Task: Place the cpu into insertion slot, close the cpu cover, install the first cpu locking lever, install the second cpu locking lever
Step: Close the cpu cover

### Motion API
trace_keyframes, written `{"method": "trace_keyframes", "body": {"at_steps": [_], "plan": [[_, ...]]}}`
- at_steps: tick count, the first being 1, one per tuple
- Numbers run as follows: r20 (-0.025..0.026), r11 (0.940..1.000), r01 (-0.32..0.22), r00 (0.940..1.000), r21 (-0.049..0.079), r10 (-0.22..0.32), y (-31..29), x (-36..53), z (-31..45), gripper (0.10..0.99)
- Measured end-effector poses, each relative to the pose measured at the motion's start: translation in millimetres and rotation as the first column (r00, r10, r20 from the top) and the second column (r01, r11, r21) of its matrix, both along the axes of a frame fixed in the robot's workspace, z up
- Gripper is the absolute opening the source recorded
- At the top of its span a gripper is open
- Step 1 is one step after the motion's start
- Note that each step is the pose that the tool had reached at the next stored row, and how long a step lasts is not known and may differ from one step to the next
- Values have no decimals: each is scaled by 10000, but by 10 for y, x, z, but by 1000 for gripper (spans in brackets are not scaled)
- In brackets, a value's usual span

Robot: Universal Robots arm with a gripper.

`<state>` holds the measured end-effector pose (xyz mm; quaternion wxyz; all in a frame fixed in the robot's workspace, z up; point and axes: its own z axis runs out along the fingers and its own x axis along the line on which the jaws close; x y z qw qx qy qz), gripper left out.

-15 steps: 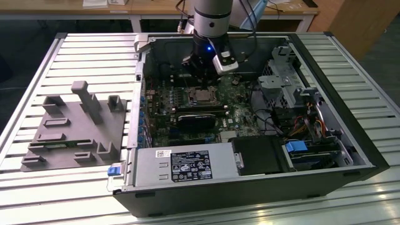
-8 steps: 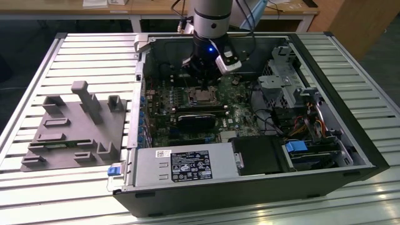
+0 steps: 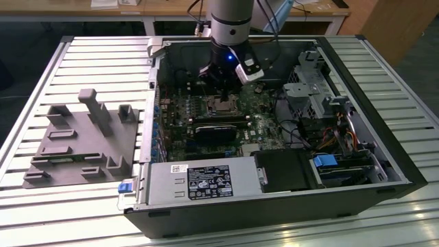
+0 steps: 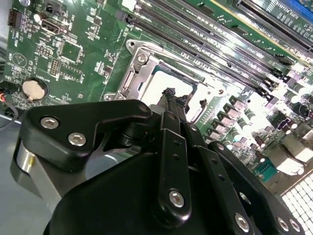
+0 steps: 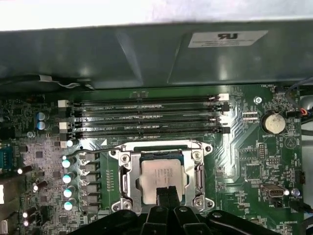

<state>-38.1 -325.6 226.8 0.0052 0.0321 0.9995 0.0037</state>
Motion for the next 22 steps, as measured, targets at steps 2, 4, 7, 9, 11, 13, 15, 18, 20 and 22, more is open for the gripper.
{"method": "trace_keyframes", "body": {"at_steps": [2, 4, 7, 9, 11, 13, 15, 18, 20, 22], "plan": [[29, 10000, 0, 10000, 9, 0, 0, -25, -10, 102], [43, 10000, 1, 10000, 16, -1, 0, -49, -19, 102], [48, 10000, 0, 10000, 35, 0, 0, -80, -35, 102], [47, 10000, 0, 10000, 35, 0, -1, -103, -48, 102], [47, 10000, 0, 10000, 33, -1, -1, -113, -54, 102], [46, 10000, -2, 10000, 33, 1, -1, -114, -54, 102], [46, 10000, 0, 10000, 34, 0, -1, -115, -55, 102], [69, 10000, 1, 10000, 36, -1, -1, -140, -64, 102], [79, 10000, 1, 10000, 37, -1, 0, -153, -77, 102], [86, 10000, 1, 10000, 36, -1, -1, -169, -91, 102]]}}
